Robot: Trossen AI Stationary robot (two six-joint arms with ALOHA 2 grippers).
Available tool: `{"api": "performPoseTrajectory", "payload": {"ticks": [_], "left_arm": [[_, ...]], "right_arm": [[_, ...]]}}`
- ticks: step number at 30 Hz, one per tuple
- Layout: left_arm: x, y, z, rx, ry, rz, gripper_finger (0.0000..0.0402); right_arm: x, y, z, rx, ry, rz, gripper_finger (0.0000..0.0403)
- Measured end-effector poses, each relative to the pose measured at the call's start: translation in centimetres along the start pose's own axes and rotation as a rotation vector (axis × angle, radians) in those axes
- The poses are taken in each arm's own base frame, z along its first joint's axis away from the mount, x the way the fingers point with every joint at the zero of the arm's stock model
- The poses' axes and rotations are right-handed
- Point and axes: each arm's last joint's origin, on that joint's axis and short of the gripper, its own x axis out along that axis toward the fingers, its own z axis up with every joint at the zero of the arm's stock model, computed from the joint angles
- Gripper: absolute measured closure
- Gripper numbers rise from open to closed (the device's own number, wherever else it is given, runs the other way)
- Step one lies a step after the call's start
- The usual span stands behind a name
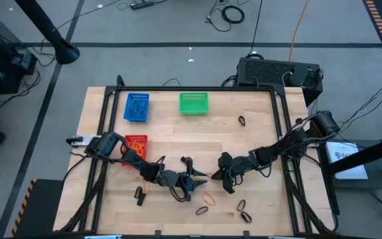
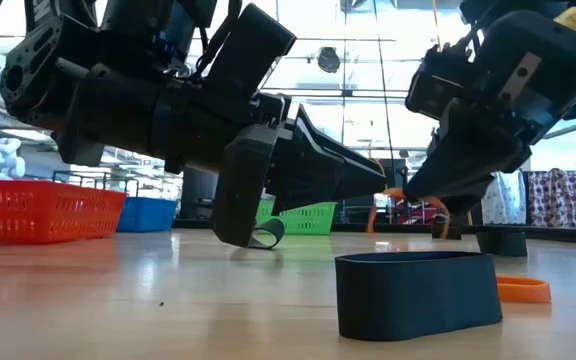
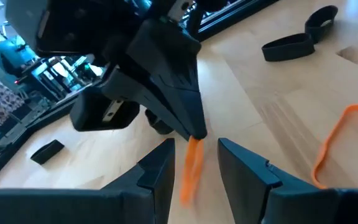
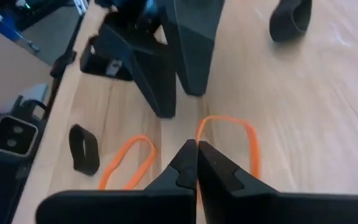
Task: Sort rubber bands into baskets
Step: Put the orange rubber band into the red bin
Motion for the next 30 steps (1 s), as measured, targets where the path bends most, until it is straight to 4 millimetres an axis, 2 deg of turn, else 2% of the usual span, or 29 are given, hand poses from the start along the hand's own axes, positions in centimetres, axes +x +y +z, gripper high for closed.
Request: {"api": "performPoseTrajectory", "payload": {"ticks": [6,10,25,30], "left_arm": [[0.27,0.34,-0.29,0.0,-0.017,-0.078,0.0272],[0.46,0.78,-0.49,-0.008,-0.008,-0.063,0.0272],[0.52,0.89,-0.54,-0.011,-0.013,-0.077,0.0272],[0.52,0.89,-0.54,-0.013,-0.013,-0.078,0.0272]], "right_arm": [[0.24,0.26,0.21,-0.026,-0.028,0.051,0.0402],[0.25,0.44,0.33,-0.039,-0.031,0.085,0.0402],[0.23,0.54,0.57,-0.067,-0.06,0.091,0.0402],[0.2,0.54,0.88,-0.102,-0.118,0.051,0.0403]]}}
